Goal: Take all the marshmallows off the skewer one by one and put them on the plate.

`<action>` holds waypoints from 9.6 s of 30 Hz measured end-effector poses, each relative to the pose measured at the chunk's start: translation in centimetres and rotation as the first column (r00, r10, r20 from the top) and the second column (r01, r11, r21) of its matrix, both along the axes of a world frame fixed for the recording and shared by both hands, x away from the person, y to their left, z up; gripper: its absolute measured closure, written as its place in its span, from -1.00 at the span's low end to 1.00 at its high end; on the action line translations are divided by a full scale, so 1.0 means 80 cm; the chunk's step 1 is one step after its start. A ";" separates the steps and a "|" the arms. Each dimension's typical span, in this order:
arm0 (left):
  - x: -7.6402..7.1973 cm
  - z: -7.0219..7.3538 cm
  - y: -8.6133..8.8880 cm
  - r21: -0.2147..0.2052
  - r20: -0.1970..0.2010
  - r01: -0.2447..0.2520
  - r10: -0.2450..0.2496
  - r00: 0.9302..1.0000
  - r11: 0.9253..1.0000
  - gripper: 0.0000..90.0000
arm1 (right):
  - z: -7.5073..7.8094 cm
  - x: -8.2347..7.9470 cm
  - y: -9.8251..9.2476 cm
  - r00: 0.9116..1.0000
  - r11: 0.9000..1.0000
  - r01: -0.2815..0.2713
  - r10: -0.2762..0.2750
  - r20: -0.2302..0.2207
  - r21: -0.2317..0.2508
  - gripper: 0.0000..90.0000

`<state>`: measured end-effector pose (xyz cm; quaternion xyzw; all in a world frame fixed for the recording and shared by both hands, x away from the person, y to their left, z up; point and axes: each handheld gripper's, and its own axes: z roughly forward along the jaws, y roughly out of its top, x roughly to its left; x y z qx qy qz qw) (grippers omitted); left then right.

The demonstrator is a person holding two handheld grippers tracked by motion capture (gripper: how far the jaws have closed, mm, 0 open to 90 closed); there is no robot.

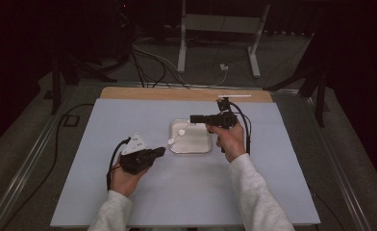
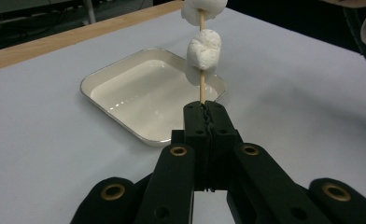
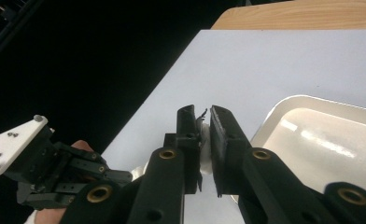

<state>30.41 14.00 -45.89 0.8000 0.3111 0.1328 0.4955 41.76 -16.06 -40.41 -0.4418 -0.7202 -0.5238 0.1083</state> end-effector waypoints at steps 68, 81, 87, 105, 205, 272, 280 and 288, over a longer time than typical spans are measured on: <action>0.018 -0.036 -0.016 0.127 -0.147 0.000 0.018 0.989 0.992 1.00 | -0.064 0.018 -0.010 0.990 0.993 0.107 -0.111 -0.090 -0.046 0.09; 0.019 -0.038 -0.019 0.144 -0.157 -0.002 0.025 0.987 0.990 1.00 | -0.066 0.017 -0.007 0.991 0.996 0.086 -0.087 -0.106 -0.013 0.10; 0.019 -0.037 -0.021 0.147 -0.156 0.004 0.020 0.988 0.989 1.00 | -0.068 0.016 -0.004 0.992 0.998 0.061 -0.064 -0.110 -0.024 0.05; 0.020 -0.037 -0.022 0.145 -0.159 -0.013 0.036 0.987 0.989 1.00 | -0.071 0.018 -0.008 0.981 0.966 0.164 -0.180 -0.066 -0.198 -0.01; 0.013 -0.017 -0.020 -0.039 -0.067 -0.038 0.035 0.997 0.999 1.00 | -0.052 -0.008 0.022 0.990 0.995 -0.048 0.059 -0.129 0.085 0.72; 0.006 -0.012 -0.009 -0.086 -0.044 -0.054 0.051 0.998 0.995 1.00 | -0.037 -0.002 0.027 0.994 0.985 0.008 0.011 -0.107 0.170 0.83; 0.003 -0.014 -0.002 -0.084 -0.038 -0.057 0.054 0.998 0.995 1.00 | -0.033 0.001 0.027 0.994 0.985 0.011 0.007 -0.105 0.171 0.83; 0.001 -0.022 0.027 -0.081 -0.071 -0.119 0.113 0.991 0.990 1.00 | -0.020 0.013 -0.010 0.998 0.998 0.039 -0.036 -0.059 0.055 0.86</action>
